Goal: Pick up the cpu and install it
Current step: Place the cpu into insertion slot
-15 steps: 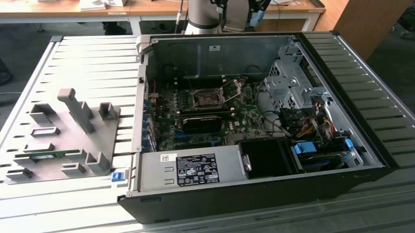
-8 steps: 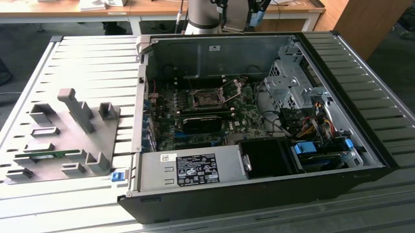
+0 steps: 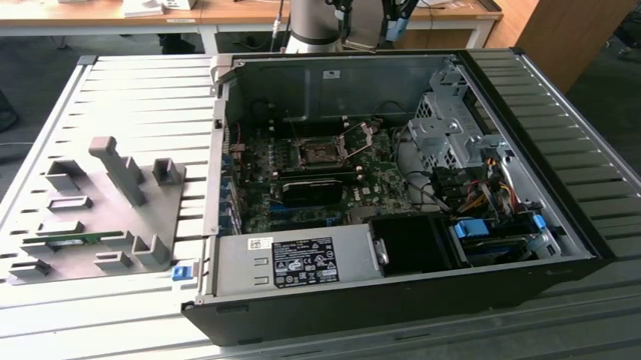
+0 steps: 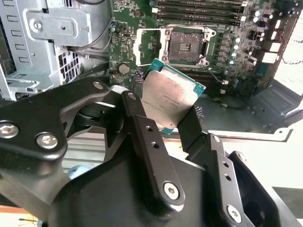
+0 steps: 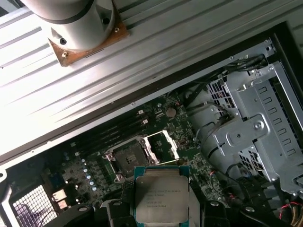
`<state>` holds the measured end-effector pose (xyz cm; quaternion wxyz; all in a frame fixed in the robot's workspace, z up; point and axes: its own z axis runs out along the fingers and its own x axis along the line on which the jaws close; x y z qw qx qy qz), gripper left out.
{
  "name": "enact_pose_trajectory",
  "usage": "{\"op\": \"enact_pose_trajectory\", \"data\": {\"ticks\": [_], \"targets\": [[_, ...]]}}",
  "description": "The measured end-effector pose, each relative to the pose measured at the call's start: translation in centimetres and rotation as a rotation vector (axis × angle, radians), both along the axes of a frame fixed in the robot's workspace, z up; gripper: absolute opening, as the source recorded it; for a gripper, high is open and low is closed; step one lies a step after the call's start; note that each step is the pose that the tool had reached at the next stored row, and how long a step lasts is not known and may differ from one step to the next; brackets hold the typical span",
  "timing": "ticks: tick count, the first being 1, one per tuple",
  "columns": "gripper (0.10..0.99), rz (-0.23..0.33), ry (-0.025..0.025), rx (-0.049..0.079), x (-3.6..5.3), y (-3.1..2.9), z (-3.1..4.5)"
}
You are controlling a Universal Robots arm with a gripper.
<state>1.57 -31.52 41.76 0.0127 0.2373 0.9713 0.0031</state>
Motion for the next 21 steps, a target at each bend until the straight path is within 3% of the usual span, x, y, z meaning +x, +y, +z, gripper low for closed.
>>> {"op": "enact_pose_trajectory", "data": {"ticks": [21], "targets": [[0.541, -0.123, 0.0, -0.001, 0.0, 0.0, -0.06]]}}
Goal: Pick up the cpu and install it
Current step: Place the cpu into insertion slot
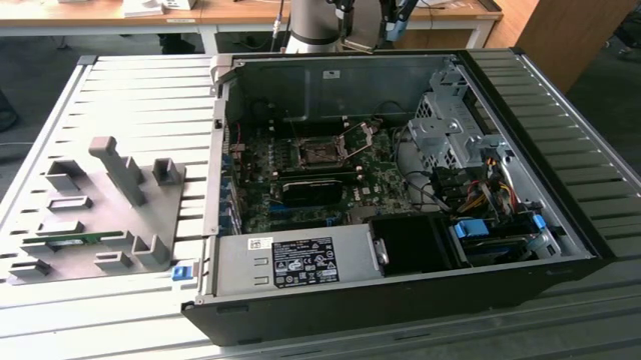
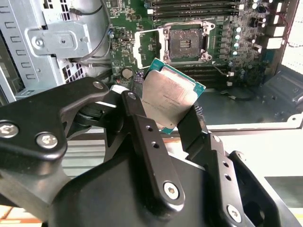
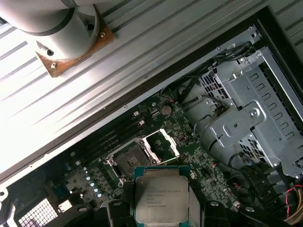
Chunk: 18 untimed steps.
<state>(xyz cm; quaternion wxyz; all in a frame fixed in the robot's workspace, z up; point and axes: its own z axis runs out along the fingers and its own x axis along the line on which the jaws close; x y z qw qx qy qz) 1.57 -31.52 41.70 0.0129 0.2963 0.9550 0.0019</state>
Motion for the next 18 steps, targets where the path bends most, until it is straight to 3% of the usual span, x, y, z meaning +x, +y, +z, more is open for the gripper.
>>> {"op": "enact_pose_trajectory", "data": {"ticks": [18], "targets": [[0.541, -0.211, 0.0, -0.002, 0.0, 0.02, -0.12]]}}
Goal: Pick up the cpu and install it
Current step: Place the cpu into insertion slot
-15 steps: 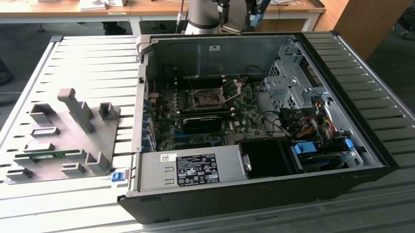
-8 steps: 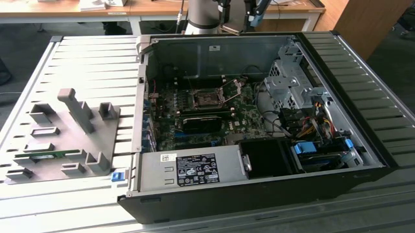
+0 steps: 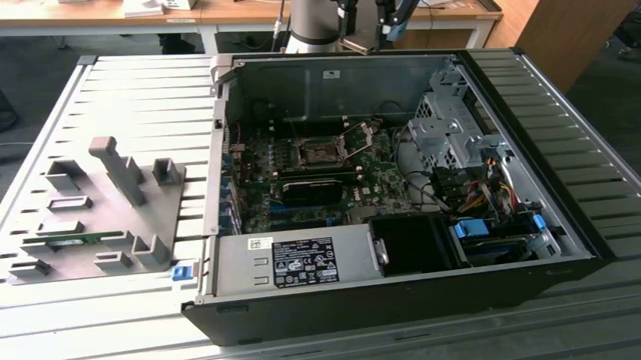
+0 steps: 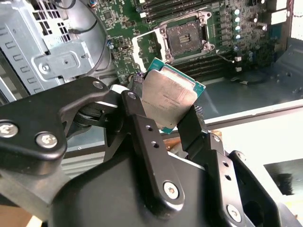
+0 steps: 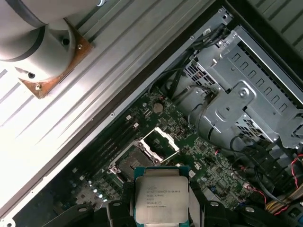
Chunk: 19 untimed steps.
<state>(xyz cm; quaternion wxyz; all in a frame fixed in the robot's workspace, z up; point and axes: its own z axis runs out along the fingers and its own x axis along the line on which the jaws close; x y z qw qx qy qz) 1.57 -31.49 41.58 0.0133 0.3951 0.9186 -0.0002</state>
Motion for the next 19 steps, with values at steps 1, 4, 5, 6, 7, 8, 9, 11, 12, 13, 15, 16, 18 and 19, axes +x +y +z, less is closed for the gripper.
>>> {"op": "enact_pose_trajectory", "data": {"ticks": [1, 4, 5, 6, 7, 8, 9, 11, 12, 13, 15, 16, 18, 19], "targets": [[0.541, -0.01, 0.0, 0.0, 0.0, 0.0, -0.01], [0.541, -0.039, 0.0, 0.0, 0.0, 0.01, -0.02], [0.541, -0.05, 0.0, 0.0, 0.0, 0.01, -0.03], [0.541, -0.06, 0.0, 0.0, 0.0, 0.01, -0.04], [0.541, -0.07, 0.0, 0.0, 0.0, 0.01, -0.05], [0.541, -0.078, 0.0, 0.0, 0.0, 0.02, -0.05], [0.541, -0.086, 0.0, 0.0, 0.0, 0.02, -0.06], [0.541, -0.101, 0.0, 0.0, 0.0, 0.02, -0.07], [0.541, -0.108, 0.0, 0.0, 0.0, 0.03, -0.07], [0.541, -0.117, 0.0, 0.0, 0.0, 0.03, -0.08], [0.541, -0.131, 0.0001, 0.0, 0.0, 0.03, -0.08], [0.541, -0.138, 0.0, 0.0, 0.0, 0.04, -0.09], [0.541, -0.153, 0.0, 0.0, 0.0, 0.04, -0.1], [0.541, -0.161, 0.0, 0.0, 0.0, 0.04, -0.1]]}}
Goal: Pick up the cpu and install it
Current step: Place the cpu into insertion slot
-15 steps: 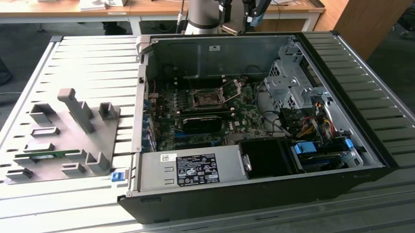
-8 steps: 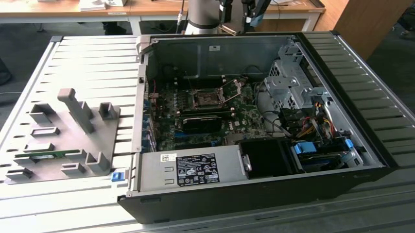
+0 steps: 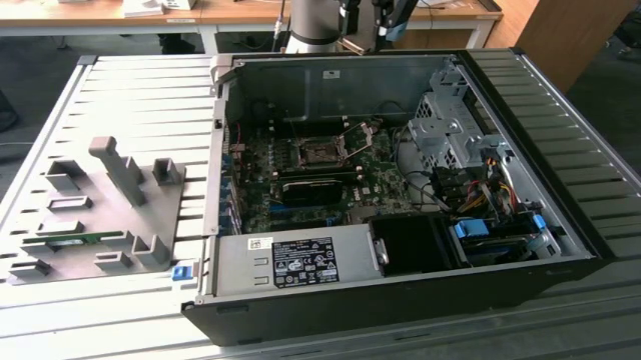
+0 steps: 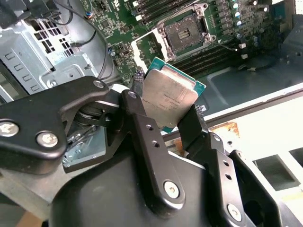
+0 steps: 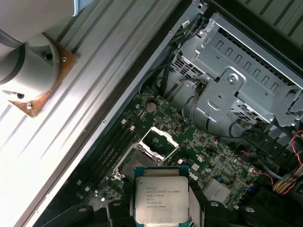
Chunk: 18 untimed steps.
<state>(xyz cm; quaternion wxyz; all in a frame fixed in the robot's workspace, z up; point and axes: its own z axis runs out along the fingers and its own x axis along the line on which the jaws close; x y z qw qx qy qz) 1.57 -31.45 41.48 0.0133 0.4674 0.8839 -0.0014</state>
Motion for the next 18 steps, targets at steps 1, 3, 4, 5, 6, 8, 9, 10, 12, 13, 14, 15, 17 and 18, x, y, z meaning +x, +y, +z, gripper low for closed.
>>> {"op": "enact_pose_trajectory", "data": {"ticks": [1, 3, 4, 5, 6, 8, 9, 10, 12, 13, 14, 15, 17, 18], "targets": [[0.541, -0.008, 0.0, 0.0, 0.0, 0.0, 0.0], [0.541, -0.023, 0.0, 0.0, 0.0, 0.0, -0.01], [0.541, -0.03, 0.0, 0.0, 0.0, 0.0, -0.01], [0.541, -0.037, 0.0, 0.0, 0.0, 0.0, -0.02], [0.541, -0.046, 0.0, 0.0, 0.0, 0.0, -0.02], [0.541, -0.067, 0.0, 0.0, 0.0, 0.01, -0.03], [0.541, -0.077, 0.0, 0.0, 0.0, 0.01, -0.04], [0.541, -0.088, 0.0, 0.0, 0.0, 0.01, -0.05], [0.541, -0.107, 0.0, 0.0, 0.0, 0.01, -0.06], [0.541, -0.117, 0.0, 0.0, 0.0, 0.01, -0.06], [0.541, -0.125, 0.0001, -0.001, 0.0, 0.01, -0.07], [0.541, -0.132, 0.0, -0.001, 0.0, 0.01, -0.07], [0.541, -0.148, 0.0, 0.0, 0.0, 0.01, -0.08], [0.541, -0.156, 0.0, 0.0, 0.0, 0.01, -0.09]]}}
